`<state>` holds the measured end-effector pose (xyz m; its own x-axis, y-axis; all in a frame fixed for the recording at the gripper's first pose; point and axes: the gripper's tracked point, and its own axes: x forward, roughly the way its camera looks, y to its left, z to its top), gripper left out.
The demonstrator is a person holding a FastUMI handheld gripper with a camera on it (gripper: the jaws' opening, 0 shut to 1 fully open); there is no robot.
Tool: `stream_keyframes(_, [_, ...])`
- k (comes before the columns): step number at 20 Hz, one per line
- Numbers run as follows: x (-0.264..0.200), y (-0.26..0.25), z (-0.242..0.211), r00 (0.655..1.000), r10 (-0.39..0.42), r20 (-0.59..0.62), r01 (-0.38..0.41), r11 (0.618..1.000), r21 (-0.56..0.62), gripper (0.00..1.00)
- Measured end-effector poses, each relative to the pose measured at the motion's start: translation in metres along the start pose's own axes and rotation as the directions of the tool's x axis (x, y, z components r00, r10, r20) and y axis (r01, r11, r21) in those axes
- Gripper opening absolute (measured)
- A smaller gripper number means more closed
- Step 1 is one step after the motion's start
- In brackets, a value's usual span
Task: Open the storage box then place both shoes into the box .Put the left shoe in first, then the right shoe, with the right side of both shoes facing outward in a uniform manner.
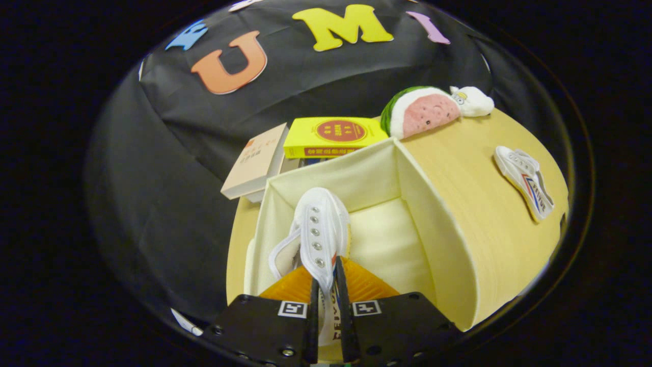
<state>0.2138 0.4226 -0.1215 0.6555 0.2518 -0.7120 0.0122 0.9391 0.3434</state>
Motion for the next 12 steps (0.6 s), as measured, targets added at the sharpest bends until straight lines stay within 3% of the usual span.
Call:
stream_keyframes(1, [-0.001, 0.007, -0.004, 0.999, 0.042, -0.012, -0.042, 0.999, -0.014, 0.23])
stream_keyframes(2, [-0.003, 0.012, -0.004, 0.998, 0.07, -0.009, -0.07, 0.997, -0.031, 0.39])
stream_keyframes(6, [-0.032, 0.012, 0.002, 0.992, 0.124, 0.018, -0.121, 0.984, -0.131, 0.86])
stream_keyframes(8, [-0.05, 0.004, 0.007, 0.989, 0.143, 0.028, -0.136, 0.975, -0.174, 0.96])
stream_keyframes(12, [-0.088, -0.031, 0.02, 0.985, 0.161, 0.069, -0.141, 0.962, -0.236, 0.96])
